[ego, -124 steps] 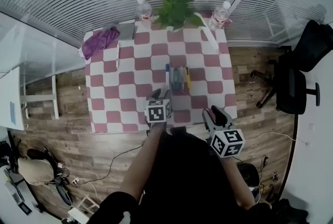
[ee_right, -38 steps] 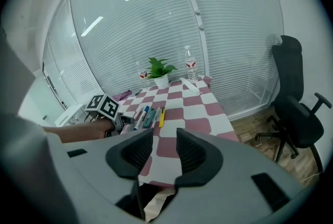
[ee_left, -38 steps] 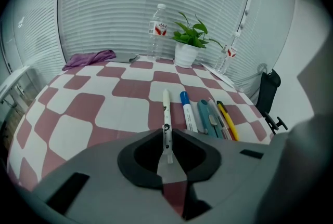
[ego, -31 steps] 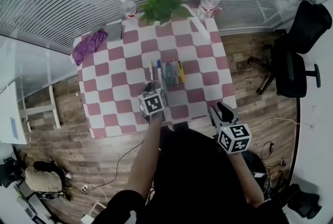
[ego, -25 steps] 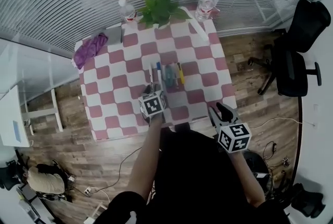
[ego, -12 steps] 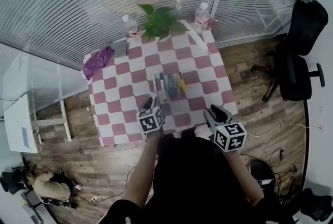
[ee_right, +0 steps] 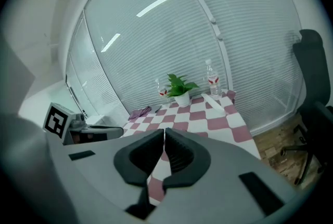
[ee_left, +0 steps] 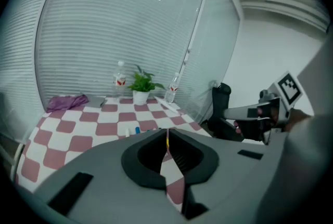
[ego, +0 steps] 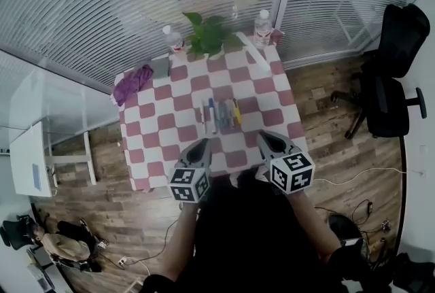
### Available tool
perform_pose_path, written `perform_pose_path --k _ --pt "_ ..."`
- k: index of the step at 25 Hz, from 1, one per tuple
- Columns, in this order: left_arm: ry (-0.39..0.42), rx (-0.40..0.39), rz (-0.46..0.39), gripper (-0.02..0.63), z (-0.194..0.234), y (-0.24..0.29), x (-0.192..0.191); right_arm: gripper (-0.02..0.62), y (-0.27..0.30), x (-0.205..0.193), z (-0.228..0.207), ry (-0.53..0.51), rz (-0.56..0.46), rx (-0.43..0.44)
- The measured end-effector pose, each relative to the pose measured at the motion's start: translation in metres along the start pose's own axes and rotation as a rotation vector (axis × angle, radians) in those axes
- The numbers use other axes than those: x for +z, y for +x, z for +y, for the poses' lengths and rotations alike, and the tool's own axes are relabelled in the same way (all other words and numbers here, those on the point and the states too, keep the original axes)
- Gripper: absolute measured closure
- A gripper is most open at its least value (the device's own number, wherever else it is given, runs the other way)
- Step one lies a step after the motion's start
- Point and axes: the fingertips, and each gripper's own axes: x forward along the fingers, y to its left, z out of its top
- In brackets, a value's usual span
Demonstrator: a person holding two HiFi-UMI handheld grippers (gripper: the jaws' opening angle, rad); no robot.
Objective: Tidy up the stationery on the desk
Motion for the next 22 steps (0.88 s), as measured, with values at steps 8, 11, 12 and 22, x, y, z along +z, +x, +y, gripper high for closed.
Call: perform_pose_path --k 8,11,12,22 --pt "0.084 -0.173 -0.285 0.569 -0.056 -0.05 0.101 0.574 -0.04 0.065 0.009 -0.189 -0.206 0.063" --pt "0.104 -0.186 -0.338 0.569 -0.065 -0.065 0.118 0.574 -0.057 0.078 0.011 -0.211 -0.297 0.112" --pt "0.118 -0.185 -0.346 0.569 -0.067 -0.068 0.122 0.574 -0.062 0.08 0.012 -0.22 -0.321 0.126" --pt "0.168 -0.161 -0.329 0.569 -0.063 -0.067 0.123 0.574 -0.075 0.075 0.005 -0.219 -0.328 0.11"
